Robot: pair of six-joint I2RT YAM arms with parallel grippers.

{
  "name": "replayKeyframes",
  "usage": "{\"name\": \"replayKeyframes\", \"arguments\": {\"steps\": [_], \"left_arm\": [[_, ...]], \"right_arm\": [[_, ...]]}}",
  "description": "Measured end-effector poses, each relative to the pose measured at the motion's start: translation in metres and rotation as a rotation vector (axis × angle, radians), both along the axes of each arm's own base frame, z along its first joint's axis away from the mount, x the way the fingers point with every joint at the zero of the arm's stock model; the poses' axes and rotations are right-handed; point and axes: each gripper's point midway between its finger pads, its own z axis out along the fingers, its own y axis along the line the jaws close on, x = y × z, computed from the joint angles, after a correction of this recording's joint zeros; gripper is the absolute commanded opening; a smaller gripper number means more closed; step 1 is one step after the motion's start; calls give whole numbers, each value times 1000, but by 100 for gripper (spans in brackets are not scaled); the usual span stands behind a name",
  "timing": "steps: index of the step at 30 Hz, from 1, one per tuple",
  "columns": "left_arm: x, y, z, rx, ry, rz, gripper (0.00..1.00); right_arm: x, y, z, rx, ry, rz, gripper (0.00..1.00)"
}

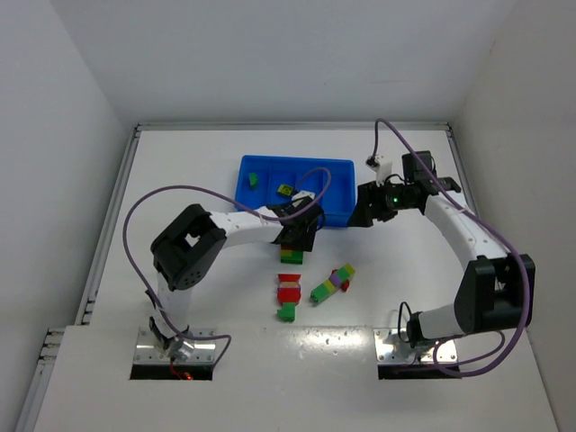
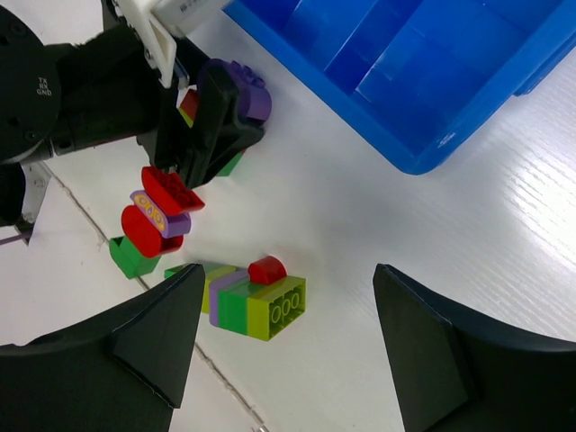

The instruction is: Sort the legos into containers by color

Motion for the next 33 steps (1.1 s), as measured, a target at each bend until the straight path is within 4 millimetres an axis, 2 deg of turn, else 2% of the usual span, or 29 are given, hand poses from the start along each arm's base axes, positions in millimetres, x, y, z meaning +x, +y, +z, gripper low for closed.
{"name": "replayKeyframes", "arguments": {"steps": [2,3,6,9,12,17,21,23,28,33], "left_arm": [[2,2,-1,-1,0,10,46],[3,2,0,-1,1,12,28],[3,2,0,-6,6,11,0],[2,0,1,-13,15,-16,0],[-5,-6,9,-41,27,-119,0],[-30,-9,51,-137,-34,-386,0],[-52,1,93,-195,-163,-564,0],[-58,5,106,-202,-228,-622,0],[-67,19,110,-158,-303,-718,0],[-67,23,107,-117,-327,-772,0]], "right_arm": [[0,0,-2,-1,6,0,76],[0,0,-2,-1,8,0,76],[0,0,-2,-1,8,0,76],[0,0,-2,0,8,1,76],[-1,2,-1,11,8,7,76],[-4,8,4,53,12,32,76],[-10,19,10,125,29,71,77],[-15,27,13,188,65,96,77],[-28,49,15,377,223,156,80],[-41,69,15,501,367,209,80]]}}
